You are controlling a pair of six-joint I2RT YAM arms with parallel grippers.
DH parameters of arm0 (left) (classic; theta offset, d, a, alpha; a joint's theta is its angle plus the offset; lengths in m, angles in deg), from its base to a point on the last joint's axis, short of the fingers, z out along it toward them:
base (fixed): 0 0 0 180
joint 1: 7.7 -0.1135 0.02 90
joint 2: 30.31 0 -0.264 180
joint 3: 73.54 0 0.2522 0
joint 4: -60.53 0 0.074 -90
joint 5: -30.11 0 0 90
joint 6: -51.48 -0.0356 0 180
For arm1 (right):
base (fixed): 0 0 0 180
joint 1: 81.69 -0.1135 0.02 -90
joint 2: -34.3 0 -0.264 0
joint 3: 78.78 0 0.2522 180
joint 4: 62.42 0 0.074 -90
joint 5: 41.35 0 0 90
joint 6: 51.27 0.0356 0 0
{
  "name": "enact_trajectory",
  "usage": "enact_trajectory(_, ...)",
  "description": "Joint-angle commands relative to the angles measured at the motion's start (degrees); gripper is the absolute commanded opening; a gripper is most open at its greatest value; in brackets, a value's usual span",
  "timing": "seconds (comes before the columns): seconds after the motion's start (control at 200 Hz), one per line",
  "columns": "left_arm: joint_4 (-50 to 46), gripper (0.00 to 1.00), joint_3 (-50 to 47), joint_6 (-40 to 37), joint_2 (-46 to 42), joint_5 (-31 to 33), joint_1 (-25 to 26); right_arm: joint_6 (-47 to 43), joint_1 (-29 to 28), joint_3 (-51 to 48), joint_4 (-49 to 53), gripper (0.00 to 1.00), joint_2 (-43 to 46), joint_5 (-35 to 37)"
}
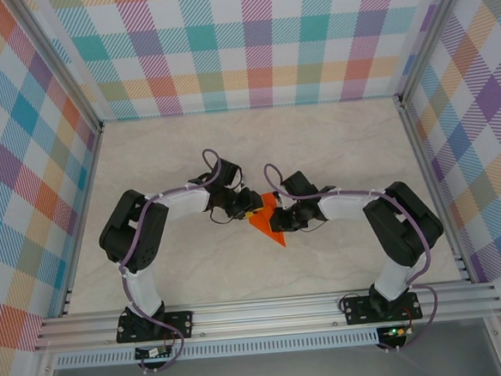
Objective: Fold a paper plane with a square sheet of paper (fold left side to right side)
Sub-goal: Fourth fold the wing at the center of the table.
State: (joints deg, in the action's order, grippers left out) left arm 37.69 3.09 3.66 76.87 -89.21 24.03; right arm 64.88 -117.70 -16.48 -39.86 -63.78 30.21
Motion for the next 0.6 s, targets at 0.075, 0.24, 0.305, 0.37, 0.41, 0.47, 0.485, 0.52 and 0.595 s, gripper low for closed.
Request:
enact_trajectory(0.075,0.26,0.32,1.76,-0.7,2.5,-1.05,-0.26,0.52,-0.11,-0.46,-0.97,0.14,0.52,-1.43)
enact_trajectory(0.24,0.93,0.33,2.57,-0.36,5.01,-1.04,-0.26,0.34,-0.13,-0.37,-0.8,0.15,0.61,-1.43)
enact_trajectory(0.305,1.34,0.33,2.36,-0.16,5.39,-1.11,-0.26,0.26,-0.13,-0.12,-0.56,0.17,0.85,-1.26)
enact_trajectory(0.37,1.52,0.33,2.21,-0.02,5.5,-1.09,-0.26,-0.11,-0.17,0.41,0.33,0.21,1.04,-0.55)
enact_trajectory(0.41,1.61,0.33,2.04,-0.06,5.41,-1.13,-0.26,-0.56,-0.16,1.03,1.15,0.24,1.2,0.04)
enact_trajectory(0.47,1.69,0.33,1.77,-0.03,5.24,-1.02,-0.26,-1.29,-0.14,2.06,2.47,0.29,1.24,1.13)
enact_trajectory(0.485,1.7,0.33,1.69,0.01,5.19,-1.0,-0.26,-1.5,-0.16,2.35,2.75,0.3,1.25,1.39)
enact_trajectory(0.52,1.79,0.33,1.56,-0.05,5.08,-1.05,-0.26,-1.94,-0.2,3.07,3.57,0.32,1.08,1.79)
enact_trajectory(0.595,1.94,0.33,1.38,0.03,4.98,-1.0,-0.26,-2.67,-0.22,4.43,4.75,0.33,0.5,2.35)
